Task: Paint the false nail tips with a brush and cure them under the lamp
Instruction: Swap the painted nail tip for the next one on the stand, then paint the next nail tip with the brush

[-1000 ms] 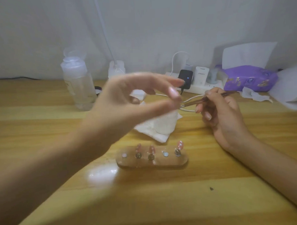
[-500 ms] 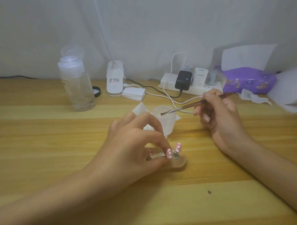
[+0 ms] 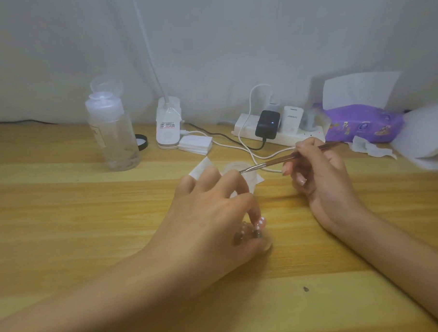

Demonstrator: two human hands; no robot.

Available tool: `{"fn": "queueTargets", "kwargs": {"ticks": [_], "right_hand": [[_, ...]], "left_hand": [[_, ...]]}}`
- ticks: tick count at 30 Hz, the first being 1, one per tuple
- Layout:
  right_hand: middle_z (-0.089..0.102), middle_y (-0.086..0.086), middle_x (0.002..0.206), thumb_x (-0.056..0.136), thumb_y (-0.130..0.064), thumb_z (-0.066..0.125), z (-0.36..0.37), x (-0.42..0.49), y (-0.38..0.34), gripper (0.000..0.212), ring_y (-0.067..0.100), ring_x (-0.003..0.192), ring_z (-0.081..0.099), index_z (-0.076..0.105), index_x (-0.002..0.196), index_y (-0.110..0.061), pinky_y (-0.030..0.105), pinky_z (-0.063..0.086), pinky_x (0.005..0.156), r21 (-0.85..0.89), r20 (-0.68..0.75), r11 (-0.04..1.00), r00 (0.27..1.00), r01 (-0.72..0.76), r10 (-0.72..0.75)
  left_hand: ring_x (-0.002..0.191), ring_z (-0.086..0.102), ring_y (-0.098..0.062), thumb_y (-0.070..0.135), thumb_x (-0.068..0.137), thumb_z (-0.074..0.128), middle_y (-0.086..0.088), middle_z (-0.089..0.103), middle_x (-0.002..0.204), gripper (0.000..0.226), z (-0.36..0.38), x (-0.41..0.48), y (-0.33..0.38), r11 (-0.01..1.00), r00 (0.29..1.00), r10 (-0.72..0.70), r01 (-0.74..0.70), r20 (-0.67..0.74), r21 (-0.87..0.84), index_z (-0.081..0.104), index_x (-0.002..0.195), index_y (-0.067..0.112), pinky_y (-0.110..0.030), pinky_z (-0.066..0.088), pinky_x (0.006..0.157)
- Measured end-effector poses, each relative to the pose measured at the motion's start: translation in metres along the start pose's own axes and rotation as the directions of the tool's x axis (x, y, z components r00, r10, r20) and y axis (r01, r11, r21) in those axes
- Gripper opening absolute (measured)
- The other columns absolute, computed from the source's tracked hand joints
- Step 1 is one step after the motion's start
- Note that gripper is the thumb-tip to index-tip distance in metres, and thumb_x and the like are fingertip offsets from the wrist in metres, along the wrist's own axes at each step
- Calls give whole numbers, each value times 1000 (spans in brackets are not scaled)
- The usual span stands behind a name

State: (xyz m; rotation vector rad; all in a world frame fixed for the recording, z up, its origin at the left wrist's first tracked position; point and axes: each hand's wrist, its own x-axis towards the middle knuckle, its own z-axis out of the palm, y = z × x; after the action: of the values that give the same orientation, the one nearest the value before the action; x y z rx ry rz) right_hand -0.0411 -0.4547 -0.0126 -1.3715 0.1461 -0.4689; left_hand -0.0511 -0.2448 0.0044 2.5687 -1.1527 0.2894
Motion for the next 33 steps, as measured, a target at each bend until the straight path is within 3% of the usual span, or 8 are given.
{"fn": "queueTargets", "kwargs": {"ticks": [10,15,17,19,21,24,29,33], "right_hand": [[63,5,56,100,-18,48,1,0,1,29,10,41,36,48,72,-20,19,26,43,12,-8,1000,1000,-3,3],[63,4,57,101,-19,47,0,-2,-2,30,10,42,37,47,71,-22,20,26,44,39,-15,999,999,35,-34],[63,5,56,101,-18,46,1,-5,-4,33,10,42,36,48,68,-23,18,27,42,27,-2,997,998,69,-69],[62,7,56,101,-16,45,4,-8,-6,38,11,43,38,48,65,-26,18,29,42,-12,31,992,992,127,-126],[63,8,57,100,-16,46,6,-11,-10,33,12,43,40,47,68,-23,18,33,43,-73,86,976,976,207,-201],[64,8,58,99,-21,48,8,-12,-20,28,11,43,43,47,71,-24,16,34,42,-176,168,946,955,273,-245],[64,9,59,102,-13,48,10,-6,-30,23,13,46,46,48,79,-13,20,36,39,-340,282,883,930,325,-234],[66,10,64,102,-13,49,9,-3,-33,19,21,52,57,50,84,-10,24,45,43,-434,365,820,905,373,-218]], "left_hand": [[85,53,-16,40,76,65,18,63,86,6,8,2,5,982,966,183,-170,-181,85,67,76,34,-34,32,75],[85,62,-16,33,86,65,20,69,92,8,-17,2,9,944,914,329,-321,-235,75,69,79,32,-37,37,77],[83,65,-8,35,89,59,17,72,91,14,-34,9,0,951,937,281,-301,-207,-74,71,84,30,-32,44,75],[79,65,7,21,85,62,11,72,76,13,-44,14,-11,930,956,207,-259,-210,-262,73,81,19,-10,44,69],[81,57,23,11,80,69,24,62,60,15,-45,15,-28,926,956,110,-198,-273,-321,71,68,21,5,39,66],[87,68,2,32,81,79,29,67,76,18,-43,14,-59,917,987,-75,12,-142,-398,66,73,42,-10,46,72],[68,68,-9,43,74,75,15,72,78,12,-38,24,-81,839,994,6,-66,-112,-540,71,73,32,-6,39,56],[58,65,-9,39,75,76,5,75,83,16,-27,41,-83,661,982,-105,-48,-155,-749,73,80,24,-15,50,59]]}}
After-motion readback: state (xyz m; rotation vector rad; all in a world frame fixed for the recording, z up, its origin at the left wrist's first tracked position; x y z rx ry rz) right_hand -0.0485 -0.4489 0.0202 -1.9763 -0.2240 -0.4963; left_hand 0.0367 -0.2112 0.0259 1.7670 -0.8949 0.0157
